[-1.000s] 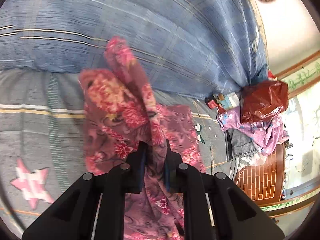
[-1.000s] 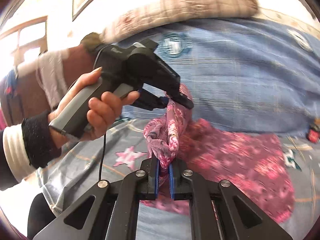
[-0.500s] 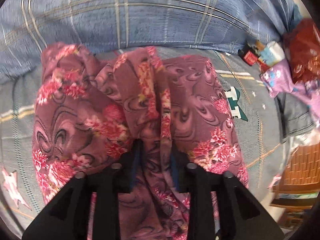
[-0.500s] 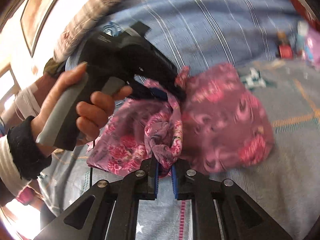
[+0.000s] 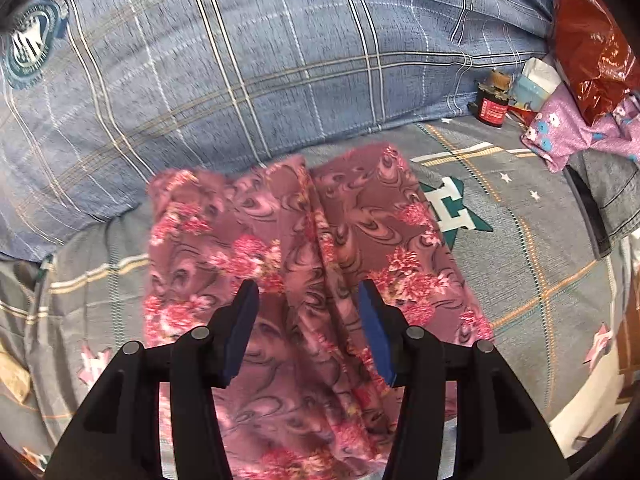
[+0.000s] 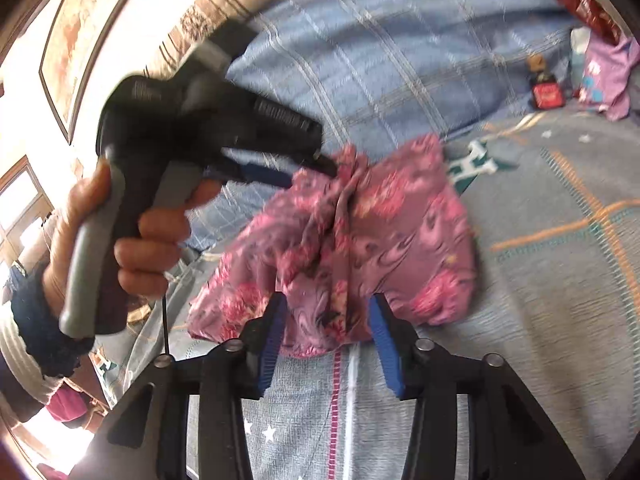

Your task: Fold small clothes

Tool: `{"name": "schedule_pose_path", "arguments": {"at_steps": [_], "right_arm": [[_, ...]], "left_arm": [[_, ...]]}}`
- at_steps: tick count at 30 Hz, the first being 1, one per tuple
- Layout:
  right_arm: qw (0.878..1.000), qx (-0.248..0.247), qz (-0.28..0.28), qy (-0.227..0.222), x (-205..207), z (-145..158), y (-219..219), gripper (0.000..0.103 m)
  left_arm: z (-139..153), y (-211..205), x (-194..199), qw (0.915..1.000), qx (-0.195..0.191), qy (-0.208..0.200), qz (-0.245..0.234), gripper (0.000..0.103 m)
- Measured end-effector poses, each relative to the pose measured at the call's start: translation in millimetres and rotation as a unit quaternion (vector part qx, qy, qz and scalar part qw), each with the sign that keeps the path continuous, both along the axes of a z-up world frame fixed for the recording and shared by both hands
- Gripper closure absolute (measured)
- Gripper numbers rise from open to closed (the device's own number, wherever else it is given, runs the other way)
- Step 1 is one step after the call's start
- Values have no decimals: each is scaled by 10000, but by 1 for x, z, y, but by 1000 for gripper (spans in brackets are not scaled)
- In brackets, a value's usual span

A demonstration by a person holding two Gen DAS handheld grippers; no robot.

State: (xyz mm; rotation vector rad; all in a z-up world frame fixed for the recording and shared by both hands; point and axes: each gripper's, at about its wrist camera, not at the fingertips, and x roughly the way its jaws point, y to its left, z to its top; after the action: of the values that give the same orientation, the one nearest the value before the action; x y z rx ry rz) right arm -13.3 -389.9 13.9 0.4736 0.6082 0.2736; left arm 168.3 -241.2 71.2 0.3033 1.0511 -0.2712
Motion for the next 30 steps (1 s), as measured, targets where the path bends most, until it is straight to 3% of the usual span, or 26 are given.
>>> {"name": "schedule_pose_path", "arguments": {"at_steps": [8, 10, 14, 19, 25, 30], "right_arm": [[9997, 17, 222, -27, 17, -3, 0, 46], [9994, 29, 330, 19, 24, -9, 3, 46], [9986, 167, 485, 84, 42, -22, 5, 45], [9979, 274, 541, 239, 64, -41, 11, 44], [9943, 422, 978, -2, 67, -46, 27, 44], [9938, 610, 930, 35, 67, -56, 22, 46]], "left_arm": [[4, 12, 8, 9997, 178, 86, 119, 53], [4, 20, 21, 9991, 161, 327, 196, 53], [1, 33, 49, 9938, -187, 1042, 352, 41], [-14, 24, 67, 9884, -171, 1444, 441, 38], [-51, 2, 82, 9773, -307, 2009, 598, 38], [-60, -5, 83, 9804, -357, 1790, 749, 38]]}}
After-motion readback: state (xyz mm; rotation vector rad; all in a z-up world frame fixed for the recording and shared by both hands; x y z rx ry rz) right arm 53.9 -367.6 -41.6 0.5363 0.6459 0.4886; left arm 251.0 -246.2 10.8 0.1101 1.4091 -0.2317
